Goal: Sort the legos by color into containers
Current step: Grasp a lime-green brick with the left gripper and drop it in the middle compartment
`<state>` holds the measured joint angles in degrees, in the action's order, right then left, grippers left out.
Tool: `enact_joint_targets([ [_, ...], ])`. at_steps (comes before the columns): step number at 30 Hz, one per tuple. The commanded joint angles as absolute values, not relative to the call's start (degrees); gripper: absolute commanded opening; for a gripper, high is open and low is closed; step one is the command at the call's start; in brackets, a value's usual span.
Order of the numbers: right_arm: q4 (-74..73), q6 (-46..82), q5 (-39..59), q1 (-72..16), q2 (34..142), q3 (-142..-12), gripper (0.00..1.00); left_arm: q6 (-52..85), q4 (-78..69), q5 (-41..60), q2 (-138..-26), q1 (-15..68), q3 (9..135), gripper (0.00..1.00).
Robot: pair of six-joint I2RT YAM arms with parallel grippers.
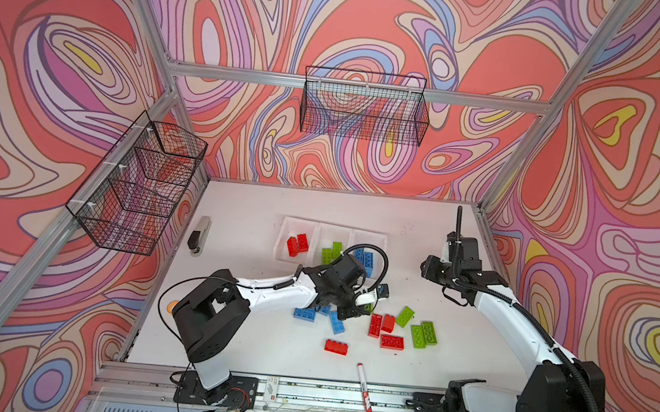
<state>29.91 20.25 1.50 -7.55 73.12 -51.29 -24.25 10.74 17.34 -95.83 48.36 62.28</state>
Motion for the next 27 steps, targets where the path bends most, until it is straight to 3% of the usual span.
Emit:
enact_joint_targets([
  [1,34.51,19.69,1.31,-8.94,70.23,-50.84,0.51,-16.35,7.93,10.94,-94.34,45.34,66.30,0.28],
  [9,36.37,27.01,-1.05,-19.65,69.95,-48.73,0.52,-2.05,20.37,-5.71,-104.13,35.81,82.00,0.28],
  [19,36.98,31.50,-1.04,-25.97,71.69,-47.64,0.55,6.50,25.56,-5.98,-113.82,30.15,92.33,0.31],
  [24,36.92,33.02,-0.95,-28.47,73.32,-46.95,0.57,6.94,25.29,-5.82,-115.22,30.21,92.62,0.38],
  [27,37.09,33.72,-1.13,-29.89,74.57,-46.68,0.57,7.12,25.23,-6.13,-115.42,30.15,92.80,0.49],
])
